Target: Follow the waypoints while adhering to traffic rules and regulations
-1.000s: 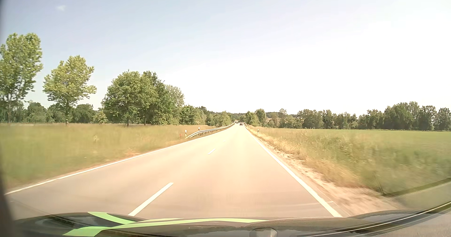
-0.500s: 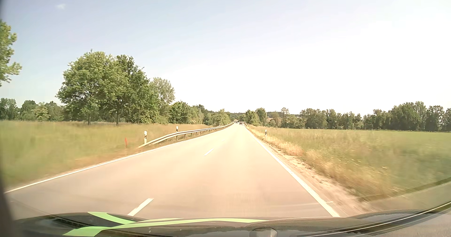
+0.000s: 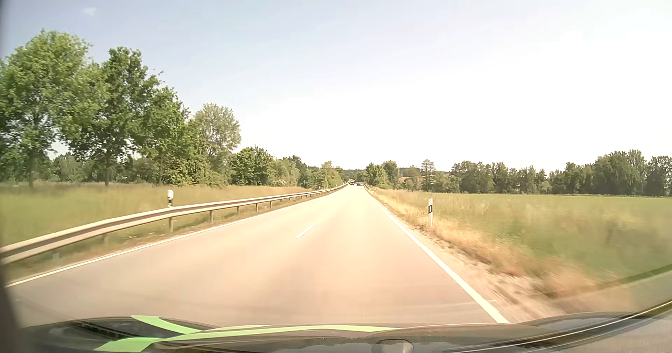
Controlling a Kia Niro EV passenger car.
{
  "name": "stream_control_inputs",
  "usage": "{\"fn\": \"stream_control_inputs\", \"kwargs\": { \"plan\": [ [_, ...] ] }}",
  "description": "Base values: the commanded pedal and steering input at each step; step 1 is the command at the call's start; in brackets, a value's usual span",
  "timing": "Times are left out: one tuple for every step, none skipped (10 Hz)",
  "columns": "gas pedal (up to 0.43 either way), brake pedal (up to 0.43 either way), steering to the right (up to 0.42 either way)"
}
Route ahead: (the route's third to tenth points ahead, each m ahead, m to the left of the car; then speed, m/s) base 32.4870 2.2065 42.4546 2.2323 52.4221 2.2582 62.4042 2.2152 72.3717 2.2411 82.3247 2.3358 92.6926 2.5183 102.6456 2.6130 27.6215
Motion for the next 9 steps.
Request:
{"fn": "stream_control_inputs", "kwargs": {
  "plan": [
    [0.138, 0.0, -0.002],
    [0.138, 0.0, -0.002],
    [0.15, 0.0, -0.002],
    [0.15, 0.0, -0.002],
    [0.15, 0.0, -0.002],
    [0.15, 0.0, -0.002],
    [0.15, 0.0, -0.001],
    [0.15, 0.0, 0.001],
    [0.15, 0.0, 0.002]
  ]
}}
